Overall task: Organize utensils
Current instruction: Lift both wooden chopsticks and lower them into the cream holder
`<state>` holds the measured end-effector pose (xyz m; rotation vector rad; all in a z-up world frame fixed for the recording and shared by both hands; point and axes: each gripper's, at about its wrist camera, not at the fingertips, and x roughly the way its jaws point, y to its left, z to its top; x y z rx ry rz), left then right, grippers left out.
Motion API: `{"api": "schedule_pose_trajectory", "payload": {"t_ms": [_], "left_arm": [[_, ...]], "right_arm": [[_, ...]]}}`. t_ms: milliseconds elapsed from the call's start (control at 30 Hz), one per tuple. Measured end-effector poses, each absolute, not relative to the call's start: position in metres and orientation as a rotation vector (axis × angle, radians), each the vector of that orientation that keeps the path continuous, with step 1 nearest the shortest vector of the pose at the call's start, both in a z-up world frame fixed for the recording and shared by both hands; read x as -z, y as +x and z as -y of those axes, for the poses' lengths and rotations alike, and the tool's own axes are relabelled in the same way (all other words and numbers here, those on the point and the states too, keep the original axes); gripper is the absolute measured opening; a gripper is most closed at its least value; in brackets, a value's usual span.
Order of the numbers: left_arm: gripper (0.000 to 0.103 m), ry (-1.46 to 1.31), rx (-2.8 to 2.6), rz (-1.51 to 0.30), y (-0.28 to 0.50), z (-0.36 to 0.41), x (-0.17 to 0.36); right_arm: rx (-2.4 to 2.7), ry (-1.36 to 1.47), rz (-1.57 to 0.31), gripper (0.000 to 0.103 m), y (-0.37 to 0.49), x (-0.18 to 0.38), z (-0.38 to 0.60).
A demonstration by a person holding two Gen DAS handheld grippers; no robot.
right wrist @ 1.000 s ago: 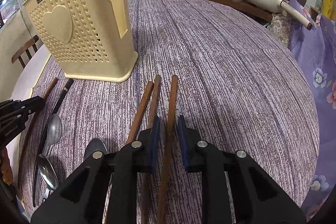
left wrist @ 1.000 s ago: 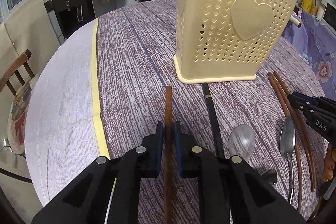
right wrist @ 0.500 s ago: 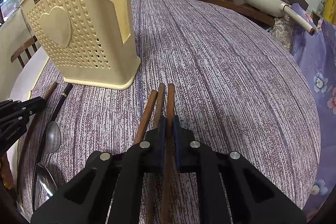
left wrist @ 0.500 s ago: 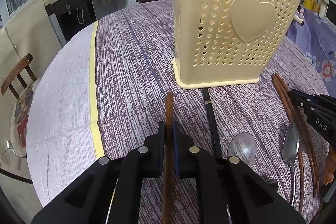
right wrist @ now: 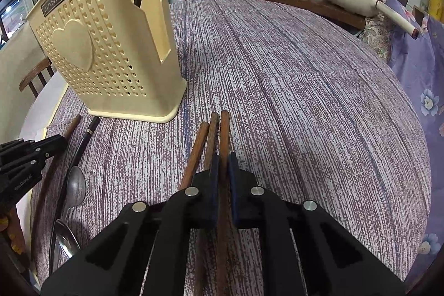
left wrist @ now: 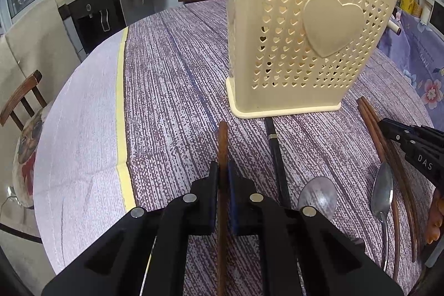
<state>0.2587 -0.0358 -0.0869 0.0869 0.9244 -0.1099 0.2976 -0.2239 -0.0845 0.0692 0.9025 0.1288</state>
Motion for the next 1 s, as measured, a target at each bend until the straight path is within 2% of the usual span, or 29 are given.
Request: {"api": "schedule_pose_trajectory", "payload": {"t_ms": [500,1000], "left_arm": [[0.008,0.031,0.139,-0.868,0.253,0.025,0.062],[0.008,-0.033,0.18,-0.659,0.216,0.017,-0.017]], "right_arm": [[-0.133,0.12,-0.799,0.008,0.284,0.058,0.241],[-0.178,0.168,-0.566,0.008,0.236,-0.028,0.255]]}}
